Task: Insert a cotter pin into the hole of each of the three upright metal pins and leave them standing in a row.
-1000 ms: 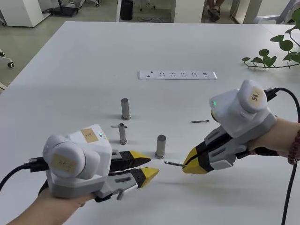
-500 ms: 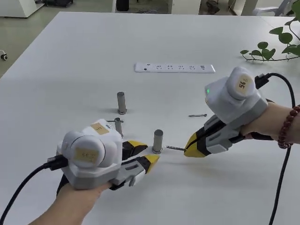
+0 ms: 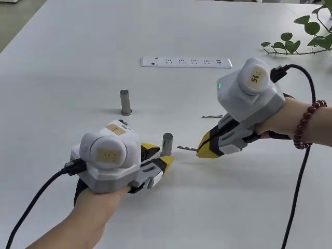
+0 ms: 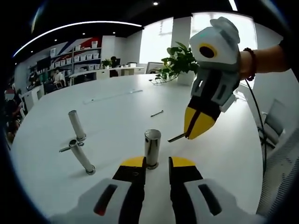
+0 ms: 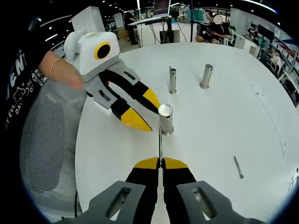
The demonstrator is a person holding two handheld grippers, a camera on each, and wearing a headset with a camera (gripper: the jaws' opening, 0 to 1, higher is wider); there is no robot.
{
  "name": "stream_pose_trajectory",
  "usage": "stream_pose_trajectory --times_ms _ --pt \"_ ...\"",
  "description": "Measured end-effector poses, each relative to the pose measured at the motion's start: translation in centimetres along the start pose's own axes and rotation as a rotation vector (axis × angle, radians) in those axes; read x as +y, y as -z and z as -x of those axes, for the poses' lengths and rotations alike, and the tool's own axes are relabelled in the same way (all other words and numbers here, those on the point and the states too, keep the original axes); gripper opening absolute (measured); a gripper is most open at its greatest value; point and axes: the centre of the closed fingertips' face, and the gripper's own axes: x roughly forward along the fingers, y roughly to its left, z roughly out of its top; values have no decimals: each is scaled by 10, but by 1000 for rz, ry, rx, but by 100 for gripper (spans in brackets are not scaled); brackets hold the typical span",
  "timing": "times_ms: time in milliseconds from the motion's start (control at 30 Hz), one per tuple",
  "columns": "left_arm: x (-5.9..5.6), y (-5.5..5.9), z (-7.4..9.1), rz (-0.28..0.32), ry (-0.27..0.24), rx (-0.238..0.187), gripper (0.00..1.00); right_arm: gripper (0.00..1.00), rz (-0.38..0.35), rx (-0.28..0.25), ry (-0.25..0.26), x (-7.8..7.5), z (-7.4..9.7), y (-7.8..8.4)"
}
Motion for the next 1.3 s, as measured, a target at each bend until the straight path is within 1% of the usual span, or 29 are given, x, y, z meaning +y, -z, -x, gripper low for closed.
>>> stream_pose_trajectory --times_ms 33,67,133,200,233,367,500,767,1000,1100,1200,1300 --pt "1 1 -2 -1 -7 -1 17 0 9 4 4 -1 0 -1" --pt "3 3 -4 -10 -17 7 17 0 16 6 7 -2 0 -2" --pt "4 4 -7 -15 -24 8 17 0 17 1 7 -2 -1 -4" --pt "5 4 -9 -21 -28 8 17 0 20 -2 9 -3 -1 -6" --pt "6 3 -10 -33 -34 8 16 0 22 -2 11 -4 -1 -6" --pt "6 2 -13 -49 -35 6 16 0 26 -3 17 -7 0 -8" --pt "8 5 -16 -62 -43 16 16 0 27 -10 19 -10 0 -10" --pt "6 2 -21 -45 -45 7 16 0 38 -10 26 -15 -1 -12" --pt "9 3 -22 -41 -60 16 12 0 57 -7 19 -14 -1 -14" --pt "10 3 -23 -39 -53 17 12 0 62 -11 17 -15 -1 -16" --pt "11 3 -23 -39 -46 18 12 0 91 -1 20 -16 -2 -17" --pt "11 3 -23 -35 -42 17 12 0 97 1 22 -17 -2 -18"
